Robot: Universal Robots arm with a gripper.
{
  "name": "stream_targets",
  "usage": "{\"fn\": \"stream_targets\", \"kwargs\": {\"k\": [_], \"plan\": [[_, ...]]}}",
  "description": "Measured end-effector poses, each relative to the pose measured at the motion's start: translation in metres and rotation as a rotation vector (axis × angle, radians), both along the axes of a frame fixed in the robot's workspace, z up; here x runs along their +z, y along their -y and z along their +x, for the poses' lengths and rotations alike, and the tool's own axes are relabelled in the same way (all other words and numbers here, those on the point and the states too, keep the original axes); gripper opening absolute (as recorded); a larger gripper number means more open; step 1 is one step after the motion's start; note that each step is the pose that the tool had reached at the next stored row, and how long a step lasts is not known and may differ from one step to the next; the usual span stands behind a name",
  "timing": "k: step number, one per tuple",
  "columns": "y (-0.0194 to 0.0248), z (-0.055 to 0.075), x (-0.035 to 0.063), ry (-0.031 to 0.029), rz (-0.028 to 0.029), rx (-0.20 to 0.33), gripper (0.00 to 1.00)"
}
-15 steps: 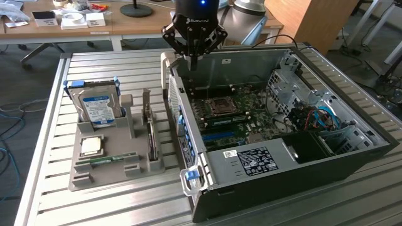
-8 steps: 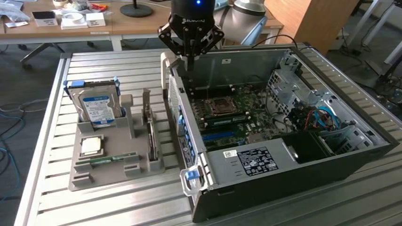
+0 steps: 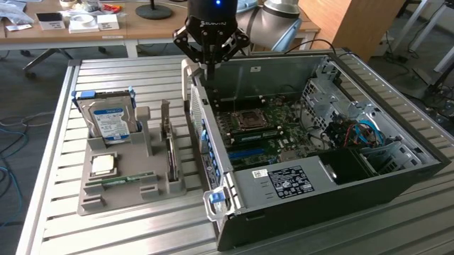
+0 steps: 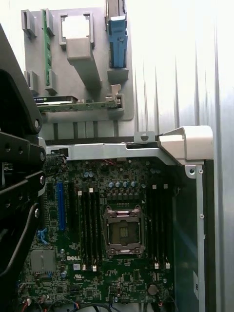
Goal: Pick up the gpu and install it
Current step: 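Reach for the gpu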
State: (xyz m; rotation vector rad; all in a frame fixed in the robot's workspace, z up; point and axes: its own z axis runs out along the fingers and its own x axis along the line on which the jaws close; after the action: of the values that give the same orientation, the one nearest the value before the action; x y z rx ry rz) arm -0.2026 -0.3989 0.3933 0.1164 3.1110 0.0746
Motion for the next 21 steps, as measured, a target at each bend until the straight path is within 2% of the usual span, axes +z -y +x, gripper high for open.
{"fn": "stream_targets", "kwargs": {"k": [21], "plan": [[0.0,-0.021,0.0,0.0022,0.0022,0.0,0.11]]}}
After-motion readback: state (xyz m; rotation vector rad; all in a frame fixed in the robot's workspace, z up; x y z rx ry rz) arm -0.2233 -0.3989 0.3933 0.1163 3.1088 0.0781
